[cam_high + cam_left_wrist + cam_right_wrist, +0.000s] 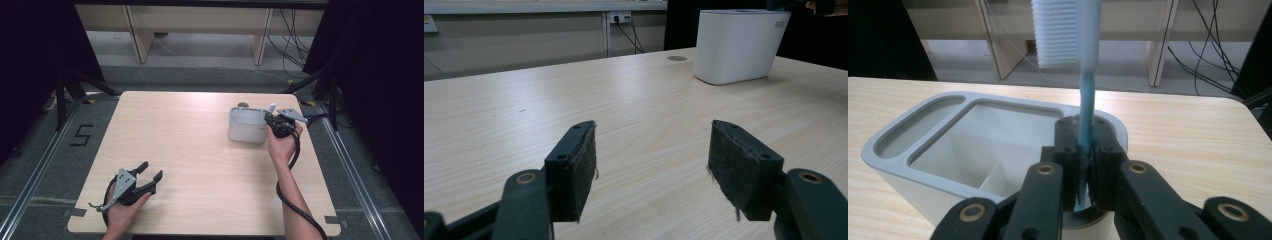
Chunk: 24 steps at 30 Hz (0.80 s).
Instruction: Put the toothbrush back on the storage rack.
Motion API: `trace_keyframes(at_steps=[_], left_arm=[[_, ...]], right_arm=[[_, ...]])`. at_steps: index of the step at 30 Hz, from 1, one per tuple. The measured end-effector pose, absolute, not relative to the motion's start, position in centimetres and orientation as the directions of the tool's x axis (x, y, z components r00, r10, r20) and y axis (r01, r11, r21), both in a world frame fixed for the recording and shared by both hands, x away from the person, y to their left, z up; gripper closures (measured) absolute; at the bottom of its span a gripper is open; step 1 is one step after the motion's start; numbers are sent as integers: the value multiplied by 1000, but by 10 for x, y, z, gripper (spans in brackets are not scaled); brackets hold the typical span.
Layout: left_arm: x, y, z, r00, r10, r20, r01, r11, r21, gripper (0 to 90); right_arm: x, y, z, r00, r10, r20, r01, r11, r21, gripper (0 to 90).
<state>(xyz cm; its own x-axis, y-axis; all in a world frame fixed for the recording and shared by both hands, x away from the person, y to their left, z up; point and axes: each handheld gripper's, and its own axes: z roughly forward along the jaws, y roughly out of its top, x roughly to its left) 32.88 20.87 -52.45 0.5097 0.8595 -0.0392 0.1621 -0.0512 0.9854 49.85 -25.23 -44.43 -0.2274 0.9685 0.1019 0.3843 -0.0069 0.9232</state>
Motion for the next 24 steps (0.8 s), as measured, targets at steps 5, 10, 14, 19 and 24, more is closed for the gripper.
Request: trace_keyframes(at_steps=[5, 10, 14, 19, 24], left_arm=[[329, 209, -524, 510, 860, -38, 162, -52, 985, 354], [329, 209, -524, 509, 860, -38, 162, -52, 985, 354], [329, 209, -524, 510, 860, -39, 162, -52, 985, 354], [329, 208, -524, 511, 859, -37, 162, -54, 985, 354], [329, 208, -524, 511, 859, -37, 162, -55, 985, 355]], right_arm=[[499, -253, -446, -235, 968, 89, 383, 8, 924, 848], [499, -252, -448, -229, 970, 78, 388, 17, 921, 847], [500, -251, -448, -220, 973, 66, 386, 25, 922, 837], [497, -252, -446, -231, 969, 90, 378, 4, 926, 783], [494, -252, -443, -241, 967, 81, 378, 16, 926, 669]])
